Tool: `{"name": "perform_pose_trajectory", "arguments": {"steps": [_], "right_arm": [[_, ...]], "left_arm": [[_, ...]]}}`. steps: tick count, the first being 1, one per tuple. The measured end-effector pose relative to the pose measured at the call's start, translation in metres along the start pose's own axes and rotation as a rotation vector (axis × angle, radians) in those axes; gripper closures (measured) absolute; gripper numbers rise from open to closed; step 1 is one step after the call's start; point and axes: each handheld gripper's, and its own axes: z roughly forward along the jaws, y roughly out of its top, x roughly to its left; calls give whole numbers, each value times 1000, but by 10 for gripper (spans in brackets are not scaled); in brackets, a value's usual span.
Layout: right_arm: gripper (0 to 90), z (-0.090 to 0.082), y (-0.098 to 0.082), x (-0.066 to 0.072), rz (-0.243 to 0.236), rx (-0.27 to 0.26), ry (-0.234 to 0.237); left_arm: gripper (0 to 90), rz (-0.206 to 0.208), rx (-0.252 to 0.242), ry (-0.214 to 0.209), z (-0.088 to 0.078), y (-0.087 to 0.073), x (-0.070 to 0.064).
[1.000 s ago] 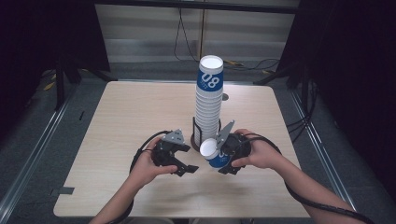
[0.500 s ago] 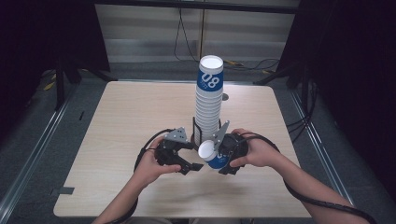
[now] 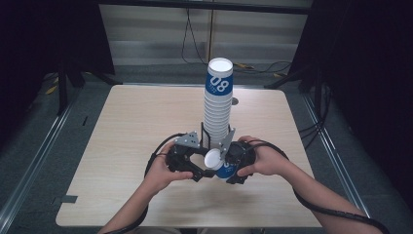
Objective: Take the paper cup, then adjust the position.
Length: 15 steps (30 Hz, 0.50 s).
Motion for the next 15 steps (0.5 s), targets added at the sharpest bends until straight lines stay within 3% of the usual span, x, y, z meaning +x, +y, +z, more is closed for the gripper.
{"name": "perform_pose_trajectory", "arguments": {"steps": [3, 11, 15], "right_arm": [[184, 1, 1, 2, 13, 8, -2], [183, 2, 5, 5, -5, 12, 0], [182, 3, 7, 5, -5, 18, 3]], "left_arm": [[157, 3, -1, -4, 2, 1, -1], [190, 6, -11, -19, 1, -2, -4], [253, 21, -7, -39, -1, -4, -3]]}}
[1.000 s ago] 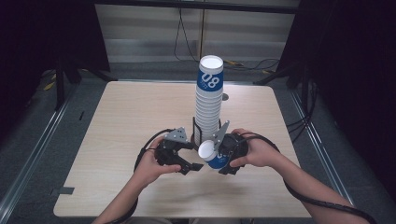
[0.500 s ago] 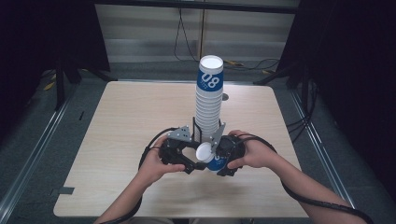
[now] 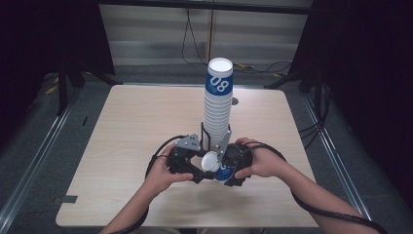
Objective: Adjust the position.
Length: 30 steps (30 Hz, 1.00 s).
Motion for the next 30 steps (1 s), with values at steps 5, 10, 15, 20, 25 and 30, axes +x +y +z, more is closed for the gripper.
{"name": "perform_pose_trajectory", "arguments": {"steps": [5, 10, 15, 20, 25, 30], "right_arm": [[181, 3, 2, -3, -6, -11, 2], [178, 5, 4, -2, -10, -6, 5], [178, 4, 3, -1, -8, -4, 1], [178, 3, 4, 0, -30, -9, -3], [178, 3, 7, 1, -30, 3, -4], [177, 3, 9, 3, -35, 7, -4]], "left_arm": [[285, -5, -6, -1, -2, -3, 1], [286, -13, -9, -10, -4, -8, 2], [287, -19, -6, -9, -5, -10, 2], [283, -18, -10, -17, -5, -9, 1], [201, -31, -2, -12, -2, -6, 0], [183, -33, 8, -19, 3, -5, 1]]}}
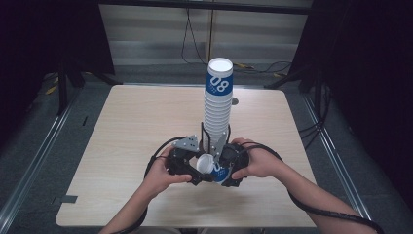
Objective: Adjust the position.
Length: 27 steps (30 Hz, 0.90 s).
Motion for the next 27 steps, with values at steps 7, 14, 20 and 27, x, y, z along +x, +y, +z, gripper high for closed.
{"name": "perform_pose_trajectory", "arguments": {"steps": [7, 14, 20, 27], "right_arm": [[175, 0, 3, 2, -22, -9, -1], [169, 0, 0, 3, -29, -50, -5], [140, -2, -4, 4, 14, -120, -18], [132, -2, -14, 3, 60, -173, -25]], "left_arm": [[253, -18, 8, -42, 3, -3, 3], [266, -20, 9, -42, -1, -3, 2], [266, -30, -14, -38, -9, -4, 3], [265, -48, -46, -31, -20, -8, 5]]}}
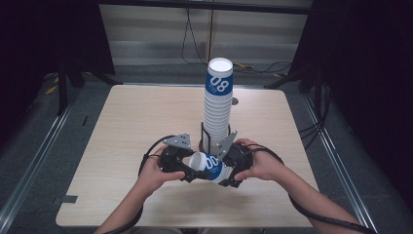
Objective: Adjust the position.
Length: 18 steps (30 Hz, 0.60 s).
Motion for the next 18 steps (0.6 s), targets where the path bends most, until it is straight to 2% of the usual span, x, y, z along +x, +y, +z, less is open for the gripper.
{"name": "perform_pose_trajectory", "arguments": {"steps": [3, 9, 14, 18], "right_arm": [[133, 2, -6, -3, -11, -48, -9], [133, 4, -18, -4, 46, -88, -22], [133, 3, -23, -4, 88, -159, -19], [134, 5, -26, -4, 110, -187, -14]], "left_arm": [[264, -4, -2, 3, -3, -2, 1], [263, -7, -6, 19, -8, -4, 2], [263, -8, -15, 35, -14, -5, 4], [262, -10, -13, 48, -16, -8, 5]]}}
